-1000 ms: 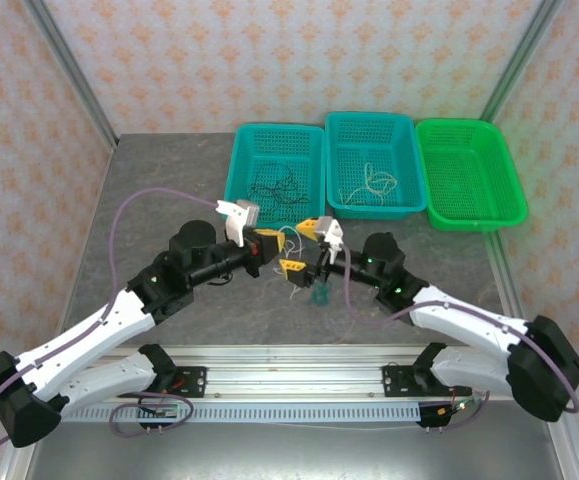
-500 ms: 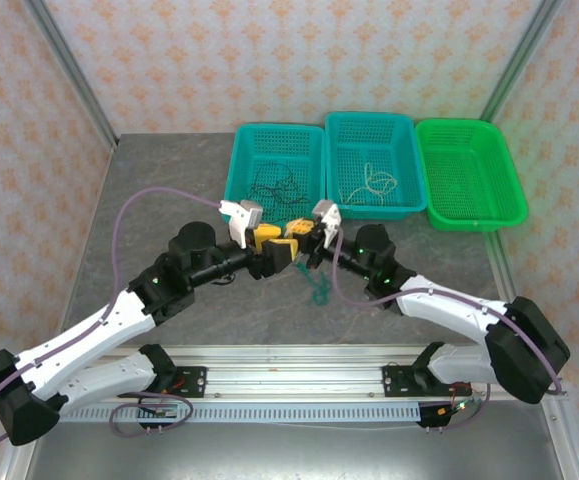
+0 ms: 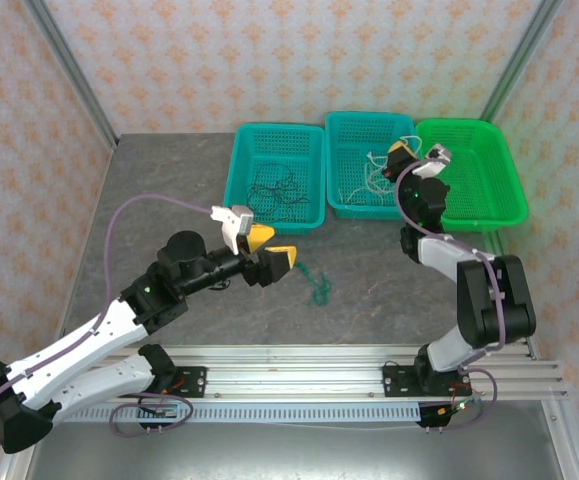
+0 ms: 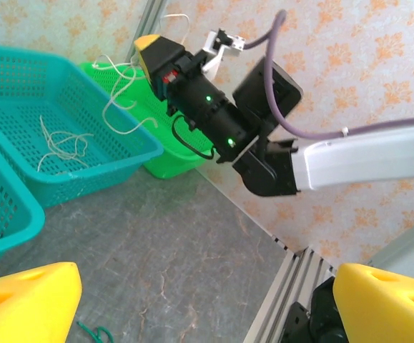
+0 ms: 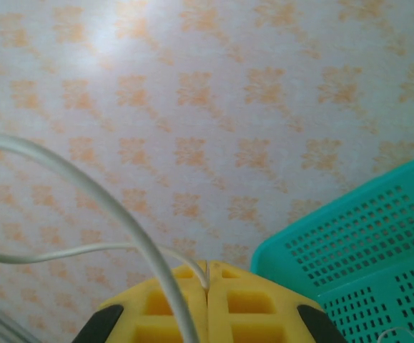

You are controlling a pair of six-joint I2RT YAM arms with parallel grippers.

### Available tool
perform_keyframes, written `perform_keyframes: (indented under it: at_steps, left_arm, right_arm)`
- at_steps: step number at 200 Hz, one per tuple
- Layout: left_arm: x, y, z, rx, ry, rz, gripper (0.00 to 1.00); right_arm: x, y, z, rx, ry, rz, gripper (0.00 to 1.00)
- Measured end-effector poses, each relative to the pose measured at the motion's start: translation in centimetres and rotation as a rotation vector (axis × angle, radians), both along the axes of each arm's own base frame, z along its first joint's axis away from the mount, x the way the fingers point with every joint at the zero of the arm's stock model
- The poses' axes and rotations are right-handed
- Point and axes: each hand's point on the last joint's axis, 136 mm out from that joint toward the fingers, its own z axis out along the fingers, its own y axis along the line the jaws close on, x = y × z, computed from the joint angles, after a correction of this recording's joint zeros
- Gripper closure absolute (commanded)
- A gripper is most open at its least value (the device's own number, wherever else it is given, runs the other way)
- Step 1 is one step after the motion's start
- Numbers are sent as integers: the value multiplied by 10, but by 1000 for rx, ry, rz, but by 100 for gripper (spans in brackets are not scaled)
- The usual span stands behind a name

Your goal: Untangle the cables

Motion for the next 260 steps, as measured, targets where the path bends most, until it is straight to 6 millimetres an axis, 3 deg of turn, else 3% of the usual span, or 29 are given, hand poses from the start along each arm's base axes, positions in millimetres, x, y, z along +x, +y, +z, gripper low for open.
perform_keyframes:
  at_steps: [6,12,20,44,51,77,98,126,147,180,194,227,245,260]
  left_arm:
    - [1,0,-1,0,5,5,8]
    - [1,1,-2,0,8,9,8]
    - [2,2,-1,0,7,17,8]
    - [3,3,-2,-2,19,25,9]
    - [3,3,-4,-1,29,26,10]
    - [6,4,-12,6,72,49,12]
    - [14,6,-29,31,134,99,13]
    - [27,6,-57,71,228,161,14]
    - [32,5,-74,89,281,189,15]
    - [36,8,-92,115,349,240,16]
    - [37,8,-102,128,381,257,17]
    - [26,-8,-134,182,464,248,28]
    - [13,-21,-162,247,535,226,35]
    - [5,-28,-190,312,597,218,37]
  right_arm:
    - [8,0,-7,4,32,-1,66]
    - [14,1,-14,9,64,-1,51]
    - [21,2,-24,13,111,-4,38]
    - [22,-2,-57,34,224,-25,11]
    - [18,-5,-66,34,252,-36,7]
    - [-2,-10,-79,-9,345,-53,2]
    - [-14,-12,-61,-83,404,-53,2]
    - [-7,-18,-27,-171,505,-88,3]
    - [-18,-16,-28,-207,536,-57,6]
    - [-72,3,-69,-267,631,59,7]
    - [-98,16,-64,-292,618,109,8]
    - [-161,52,-23,-306,497,242,17]
    - [-184,68,-31,-283,540,314,23]
    - [-198,83,-58,-255,644,381,24]
